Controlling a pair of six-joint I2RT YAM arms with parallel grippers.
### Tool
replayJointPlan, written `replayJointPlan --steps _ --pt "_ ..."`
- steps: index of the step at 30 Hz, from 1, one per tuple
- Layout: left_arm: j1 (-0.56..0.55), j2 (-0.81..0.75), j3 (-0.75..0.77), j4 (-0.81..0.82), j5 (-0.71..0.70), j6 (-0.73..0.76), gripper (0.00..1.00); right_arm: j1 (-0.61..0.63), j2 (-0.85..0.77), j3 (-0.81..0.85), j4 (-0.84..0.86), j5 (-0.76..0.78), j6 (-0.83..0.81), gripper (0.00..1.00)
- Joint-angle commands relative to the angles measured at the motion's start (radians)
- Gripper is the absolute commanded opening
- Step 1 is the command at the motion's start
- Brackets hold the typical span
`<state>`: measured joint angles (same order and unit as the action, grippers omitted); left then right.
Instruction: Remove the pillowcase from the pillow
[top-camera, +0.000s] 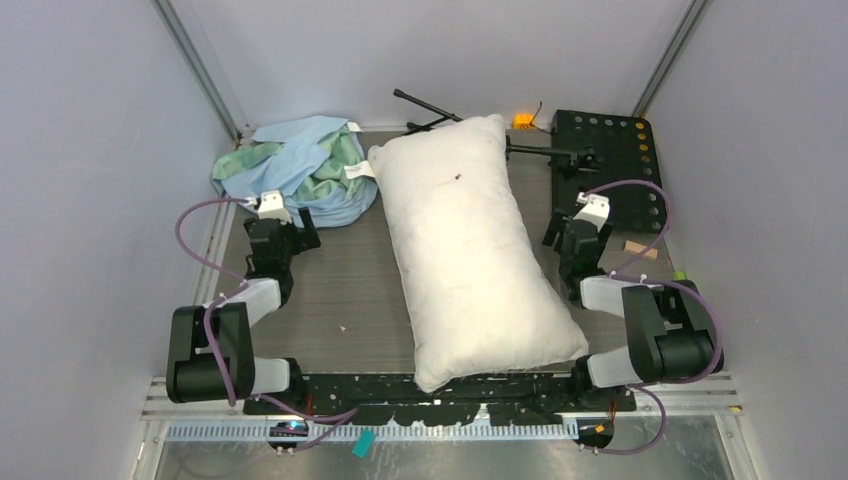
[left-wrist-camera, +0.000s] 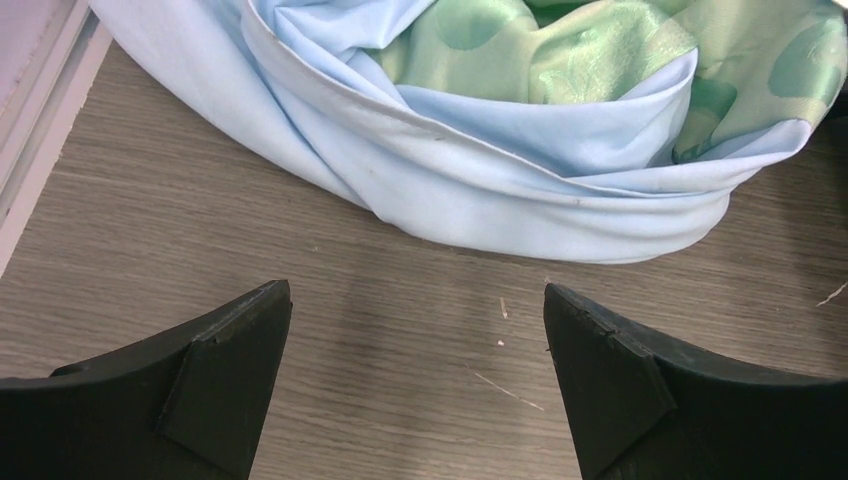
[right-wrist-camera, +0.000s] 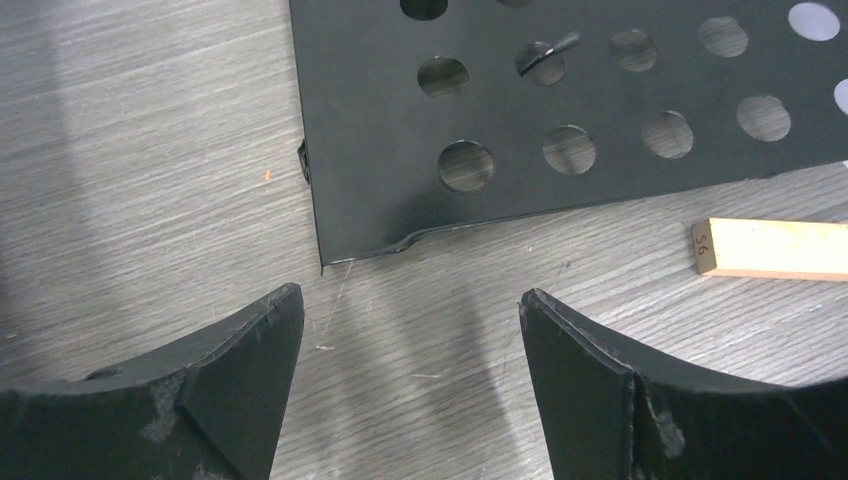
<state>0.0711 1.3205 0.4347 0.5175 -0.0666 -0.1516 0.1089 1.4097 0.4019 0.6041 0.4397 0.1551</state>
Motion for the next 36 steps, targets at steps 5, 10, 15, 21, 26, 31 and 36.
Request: replayJointPlan --steps 5,10,15,21,26,31,36 --pt "-0.004 0.056 0.006 0.140 0.026 0.029 1.00 -0.029 0.103 -0.022 0.293 0.006 -0.039 0.83" --pt "-0.003 0.132 0.028 0.161 0.059 0.026 1.00 -0.056 0.103 -0.003 0.242 -0.039 -0.021 0.83" --pt "-0.006 0.160 0.028 0.177 0.062 0.030 1.00 -0.064 0.107 0.005 0.237 -0.049 -0.015 0.82" --pt "-0.047 0.201 -0.032 0.322 0.128 0.101 1.00 -0.092 0.131 -0.048 0.326 -0.087 0.006 0.78" --pt "-0.047 0.218 -0.055 0.375 0.158 0.114 1.00 -0.094 0.150 -0.060 0.382 -0.082 -0.001 0.92" --pt "-0.047 0.226 -0.059 0.400 0.153 0.113 1.00 -0.094 0.145 -0.058 0.366 -0.081 0.002 0.93" --pt "-0.047 0.227 -0.059 0.400 0.153 0.113 1.00 -0.094 0.147 -0.057 0.374 -0.084 0.000 0.93"
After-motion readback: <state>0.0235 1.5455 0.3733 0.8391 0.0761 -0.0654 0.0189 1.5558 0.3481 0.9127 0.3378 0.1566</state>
